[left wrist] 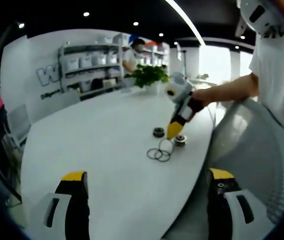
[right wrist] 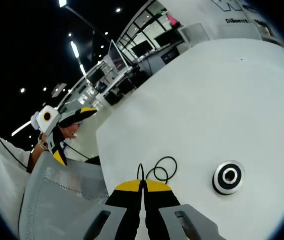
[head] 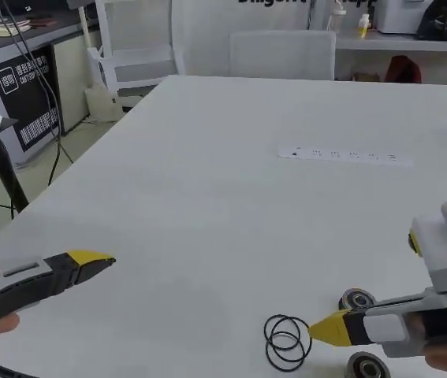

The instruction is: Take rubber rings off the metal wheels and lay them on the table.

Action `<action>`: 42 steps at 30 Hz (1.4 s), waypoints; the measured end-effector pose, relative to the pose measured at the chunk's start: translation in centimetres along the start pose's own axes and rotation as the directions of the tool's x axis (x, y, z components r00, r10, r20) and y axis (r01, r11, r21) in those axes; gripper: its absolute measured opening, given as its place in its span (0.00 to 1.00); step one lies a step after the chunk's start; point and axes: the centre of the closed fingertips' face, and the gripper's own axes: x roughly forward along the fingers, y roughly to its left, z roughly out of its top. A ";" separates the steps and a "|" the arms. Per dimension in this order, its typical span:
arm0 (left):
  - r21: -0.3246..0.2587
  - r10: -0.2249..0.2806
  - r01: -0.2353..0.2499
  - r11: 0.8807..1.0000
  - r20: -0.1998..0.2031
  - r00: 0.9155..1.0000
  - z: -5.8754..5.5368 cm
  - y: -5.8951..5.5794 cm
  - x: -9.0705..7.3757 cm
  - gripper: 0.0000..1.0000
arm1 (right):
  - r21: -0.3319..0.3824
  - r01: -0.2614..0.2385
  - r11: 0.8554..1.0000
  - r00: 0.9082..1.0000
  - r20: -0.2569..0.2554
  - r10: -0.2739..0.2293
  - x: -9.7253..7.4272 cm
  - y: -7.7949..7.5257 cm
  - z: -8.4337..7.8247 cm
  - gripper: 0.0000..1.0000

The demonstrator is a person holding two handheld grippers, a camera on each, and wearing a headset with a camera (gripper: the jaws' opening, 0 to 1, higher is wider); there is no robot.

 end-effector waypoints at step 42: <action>0.007 -0.004 0.004 1.000 -0.048 0.999 -1.2 -0.3 0.2 0.99 | -0.106 0.080 0.991 0.982 -0.162 -0.097 1.3 -1.8 -3.3 0.00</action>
